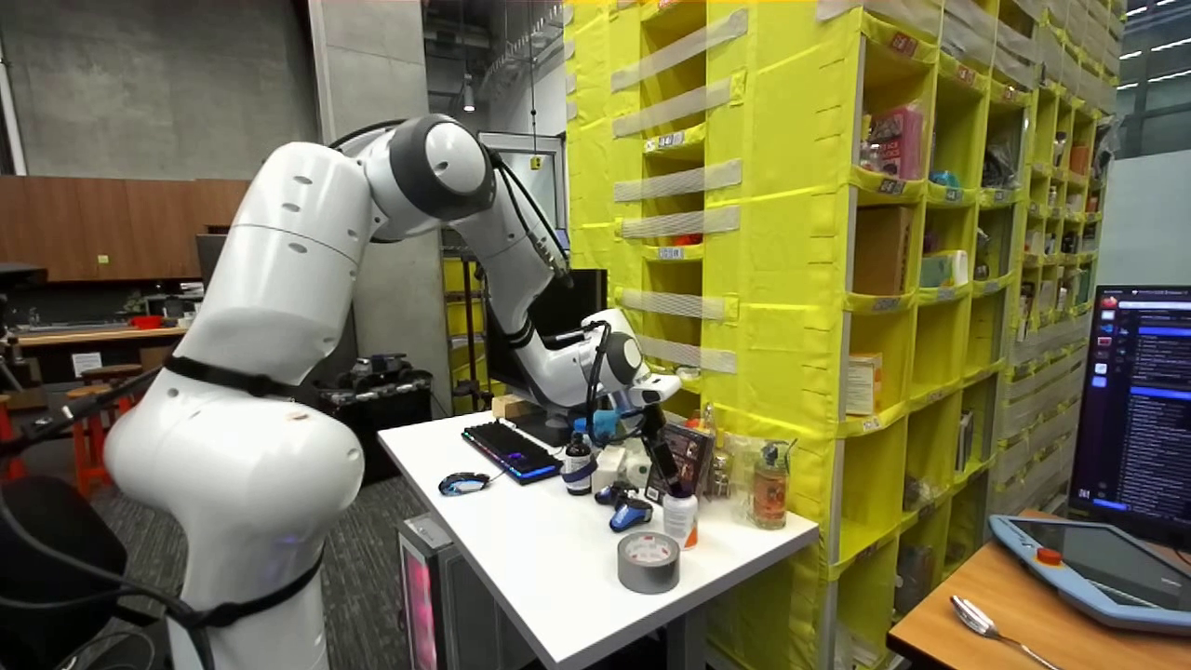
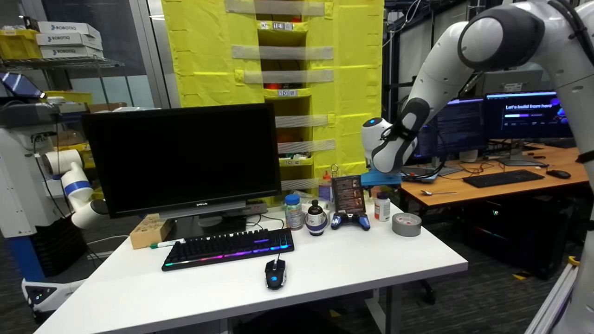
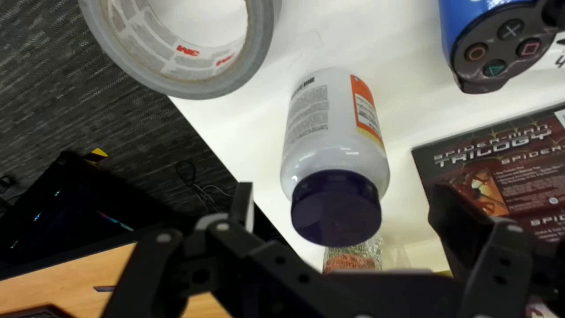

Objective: Move the mouse to the left then put the container in the masking tape.

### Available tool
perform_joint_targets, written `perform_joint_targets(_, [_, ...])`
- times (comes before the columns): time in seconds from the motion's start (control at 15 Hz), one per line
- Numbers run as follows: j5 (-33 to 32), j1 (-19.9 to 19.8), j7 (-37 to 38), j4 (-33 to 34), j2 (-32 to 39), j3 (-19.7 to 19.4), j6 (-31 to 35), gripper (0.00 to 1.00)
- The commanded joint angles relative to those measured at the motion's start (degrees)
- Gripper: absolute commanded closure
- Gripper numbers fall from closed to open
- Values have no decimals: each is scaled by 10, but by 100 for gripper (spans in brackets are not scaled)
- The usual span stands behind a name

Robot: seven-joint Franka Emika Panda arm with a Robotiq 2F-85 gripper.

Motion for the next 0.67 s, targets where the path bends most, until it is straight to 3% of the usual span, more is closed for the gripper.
perform_joint_targets(0.0, [20,-3,-8,49,50,-8,-22,0])
perform_joint_targets(0.07, [17,0,-4,57,57,-15,-21,0])
perform_joint_targets(0.13, [17,1,-2,65,66,-20,-18,25])
perform_joint_targets(0.33, [18,2,-2,85,80,-32,-11,39])
perform_joint_targets(0.6, [15,5,-1,94,79,-42,-6,72])
